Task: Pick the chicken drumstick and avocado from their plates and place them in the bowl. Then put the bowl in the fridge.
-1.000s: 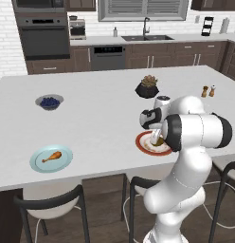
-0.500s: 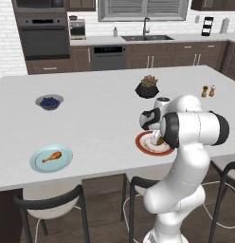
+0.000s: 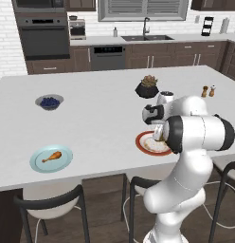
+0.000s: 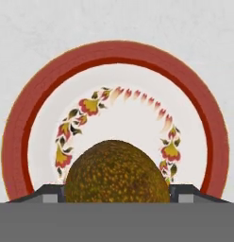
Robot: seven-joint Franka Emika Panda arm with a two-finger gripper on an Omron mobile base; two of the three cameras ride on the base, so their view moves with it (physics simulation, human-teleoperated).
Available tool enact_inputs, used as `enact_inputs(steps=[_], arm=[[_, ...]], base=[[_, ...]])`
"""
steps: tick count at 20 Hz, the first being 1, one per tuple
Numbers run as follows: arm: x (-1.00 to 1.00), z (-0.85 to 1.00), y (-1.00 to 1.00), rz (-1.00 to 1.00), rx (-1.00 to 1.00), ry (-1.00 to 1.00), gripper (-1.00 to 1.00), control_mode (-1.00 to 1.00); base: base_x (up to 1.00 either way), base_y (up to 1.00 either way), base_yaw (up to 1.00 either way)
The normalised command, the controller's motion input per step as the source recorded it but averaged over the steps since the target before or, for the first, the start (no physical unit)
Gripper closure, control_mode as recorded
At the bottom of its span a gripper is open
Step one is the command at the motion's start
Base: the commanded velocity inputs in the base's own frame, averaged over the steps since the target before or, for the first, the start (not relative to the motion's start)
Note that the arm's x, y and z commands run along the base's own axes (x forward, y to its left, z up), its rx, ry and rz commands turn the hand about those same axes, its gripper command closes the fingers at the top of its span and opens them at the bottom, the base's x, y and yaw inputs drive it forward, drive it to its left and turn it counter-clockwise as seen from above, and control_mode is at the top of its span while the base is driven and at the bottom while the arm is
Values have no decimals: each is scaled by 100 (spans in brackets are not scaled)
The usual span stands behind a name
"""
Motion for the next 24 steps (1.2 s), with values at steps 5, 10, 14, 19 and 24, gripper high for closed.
enact_inputs(steps=[5, 10, 14, 19, 24], arm=[[-53, 100, -33, -9, 10, 0, 100, -100], [-28, 100, -11, -26, 7, 2, 100, -100], [-7, 94, -16, -29, 1, 10, 100, -100], [0, 17, -95, -26, 0, 12, 100, -100], [2, 0, -100, -23, 0, 12, 100, -100]], base=[[0, 0, 0], [0, 0, 0], [0, 0, 0], [0, 0, 0], [0, 0, 0]])
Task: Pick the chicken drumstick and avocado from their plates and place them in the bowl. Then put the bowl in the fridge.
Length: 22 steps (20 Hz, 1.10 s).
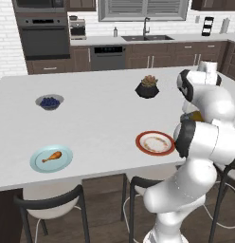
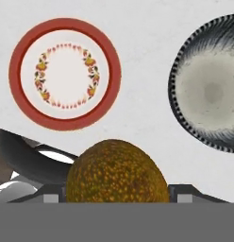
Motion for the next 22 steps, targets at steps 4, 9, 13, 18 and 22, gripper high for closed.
enact_inputs(steps=[4, 9, 13, 18, 22], arm=[[12, -5, -77, -18, 0, 6, 100, -100], [8, -45, -36, -7, -3, 0, 100, -100], [29, -58, -27, -1, -2, 0, 100, -100], [43, -57, -9, 0, -2, 0, 100, -100], [50, -12, -13, -1, 0, 0, 100, -100]], base=[[0, 0, 0], [0, 0, 0], [0, 0, 0], [0, 0, 0], [0, 0, 0]])
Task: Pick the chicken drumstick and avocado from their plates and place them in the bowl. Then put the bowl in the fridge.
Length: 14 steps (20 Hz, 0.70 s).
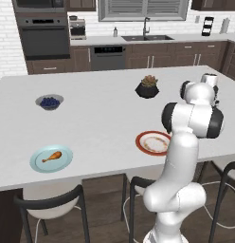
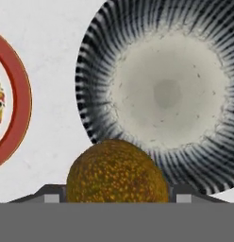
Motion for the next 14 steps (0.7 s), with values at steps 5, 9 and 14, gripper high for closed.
enact_inputs(steps=[5, 9, 14], arm=[[63, -3, -27, -1, 0, 0, 100, -100], [46, -33, -22, 0, 0, -3, 100, -100], [11, -62, -25, 0, 0, 0, 100, -100]], base=[[0, 0, 0], [0, 0, 0], [0, 0, 0]])
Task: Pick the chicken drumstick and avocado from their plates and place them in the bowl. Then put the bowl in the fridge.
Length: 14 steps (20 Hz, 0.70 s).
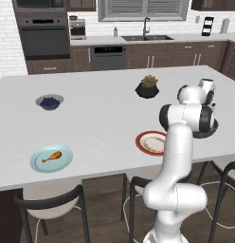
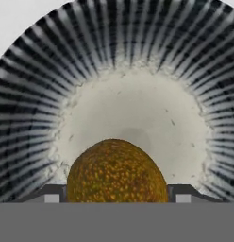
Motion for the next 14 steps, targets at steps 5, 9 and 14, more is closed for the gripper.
enact_inputs(steps=[5, 9, 14], arm=[[6, -36, -5, 0, 0, 0, 100, -100], [6, 0, 0, 0, 0, 0, -100, -100], [0, 1, 1, -1, 0, 0, -100, -100]], base=[[0, 0, 0], [0, 0, 0], [0, 0, 0]])
